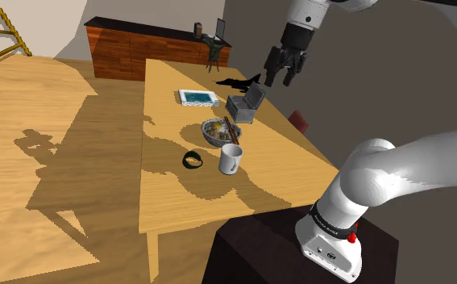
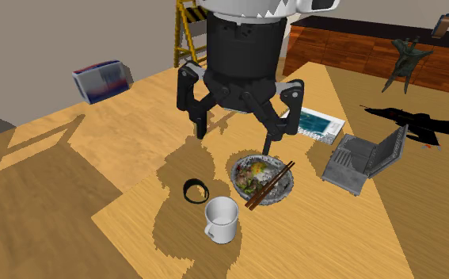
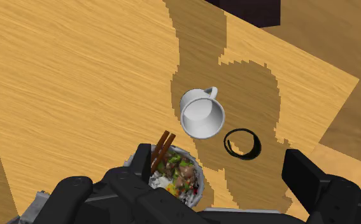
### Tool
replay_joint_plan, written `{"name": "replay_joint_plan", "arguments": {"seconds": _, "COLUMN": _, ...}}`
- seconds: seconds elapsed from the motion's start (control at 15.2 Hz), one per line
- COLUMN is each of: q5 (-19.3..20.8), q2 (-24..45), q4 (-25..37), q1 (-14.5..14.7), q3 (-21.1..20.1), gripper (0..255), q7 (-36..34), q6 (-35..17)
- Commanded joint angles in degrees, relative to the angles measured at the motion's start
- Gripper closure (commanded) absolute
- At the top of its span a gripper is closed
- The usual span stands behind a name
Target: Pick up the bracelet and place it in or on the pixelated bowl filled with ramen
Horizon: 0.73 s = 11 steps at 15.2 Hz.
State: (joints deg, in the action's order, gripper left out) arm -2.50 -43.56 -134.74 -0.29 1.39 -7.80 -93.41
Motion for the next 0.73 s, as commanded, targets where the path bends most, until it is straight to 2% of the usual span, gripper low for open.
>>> {"name": "replay_joint_plan", "arguments": {"seconds": 0.0, "q5": 0.0, "q2": 0.0, "q4": 0.0, "q1": 0.0, "q3": 0.0, "gripper": 0, "q7": 0.0, "q6": 0.0}}
{"name": "replay_joint_plan", "arguments": {"seconds": 0.66, "q5": -0.65, "q2": 10.57, "q4": -9.42, "q1": 1.21, "q3": -5.67, "gripper": 0, "q7": -4.97, "q6": -20.26}}
